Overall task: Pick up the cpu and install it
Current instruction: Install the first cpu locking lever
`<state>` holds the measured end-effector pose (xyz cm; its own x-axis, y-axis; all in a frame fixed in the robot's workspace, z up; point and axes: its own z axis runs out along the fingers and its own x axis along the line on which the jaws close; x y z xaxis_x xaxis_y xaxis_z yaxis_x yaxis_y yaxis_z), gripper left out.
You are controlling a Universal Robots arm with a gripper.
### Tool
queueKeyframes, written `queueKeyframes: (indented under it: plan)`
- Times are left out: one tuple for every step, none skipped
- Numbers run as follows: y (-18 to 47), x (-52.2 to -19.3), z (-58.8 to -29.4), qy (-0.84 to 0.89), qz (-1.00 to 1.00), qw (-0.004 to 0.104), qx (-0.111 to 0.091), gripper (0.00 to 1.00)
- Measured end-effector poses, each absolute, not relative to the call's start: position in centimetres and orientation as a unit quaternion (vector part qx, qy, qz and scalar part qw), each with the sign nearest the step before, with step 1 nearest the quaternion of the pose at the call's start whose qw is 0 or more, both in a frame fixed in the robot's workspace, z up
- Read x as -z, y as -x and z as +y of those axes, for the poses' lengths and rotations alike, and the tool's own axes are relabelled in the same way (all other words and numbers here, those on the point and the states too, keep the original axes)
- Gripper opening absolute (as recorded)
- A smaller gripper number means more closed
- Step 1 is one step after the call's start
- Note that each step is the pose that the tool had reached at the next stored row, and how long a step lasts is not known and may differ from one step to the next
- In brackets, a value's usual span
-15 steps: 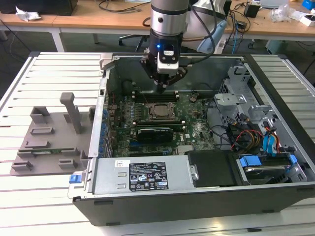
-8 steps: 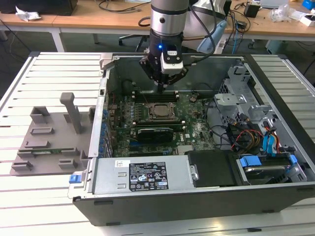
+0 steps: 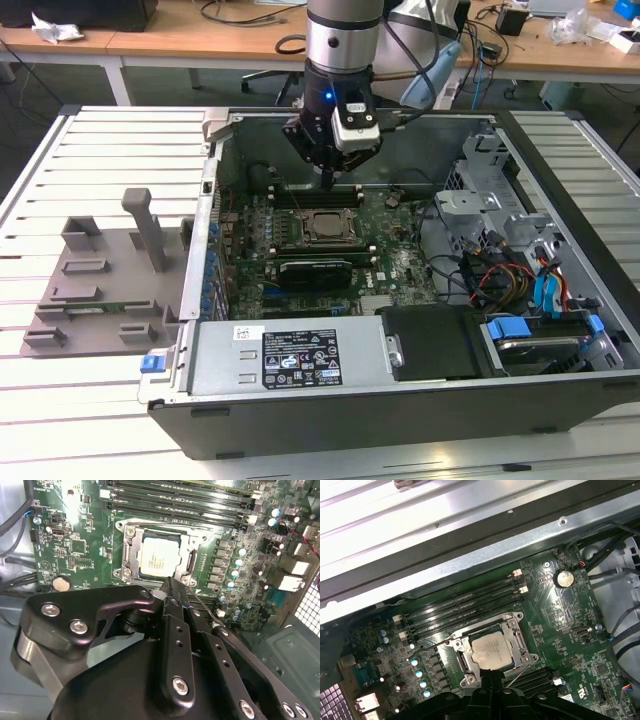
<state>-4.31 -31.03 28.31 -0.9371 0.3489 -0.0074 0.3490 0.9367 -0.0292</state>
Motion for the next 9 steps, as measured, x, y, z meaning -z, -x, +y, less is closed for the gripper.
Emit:
queueKeyframes:
  plan:
    - [4.31, -28.31, -31.03, -0.176, 0.984, 0.001, 0.015, 0.11]
    - [4.31, -28.30, -31.03, -0.172, 0.985, 0.001, 0.015, 0.11]
    - [4.31, -28.31, -31.03, -0.170, 0.985, 0.001, 0.015, 0.11]
    - [4.31, -28.31, -31.03, -0.168, 0.986, 0.001, 0.015, 0.11]
    - [4.31, -28.31, -31.03, -0.164, 0.986, 0.001, 0.015, 0.11]
    - [4.31, -28.31, -31.03, -0.161, 0.987, 0.001, 0.015, 0.11]
    - [4.31, -28.31, -31.03, -0.160, 0.987, 0.001, 0.015, 0.11]
    - [4.31, -28.30, -31.03, -0.156, 0.988, 0.001, 0.015, 0.11]
    - [4.31, -28.30, -31.03, -0.153, 0.988, 0.001, 0.015, 0.11]
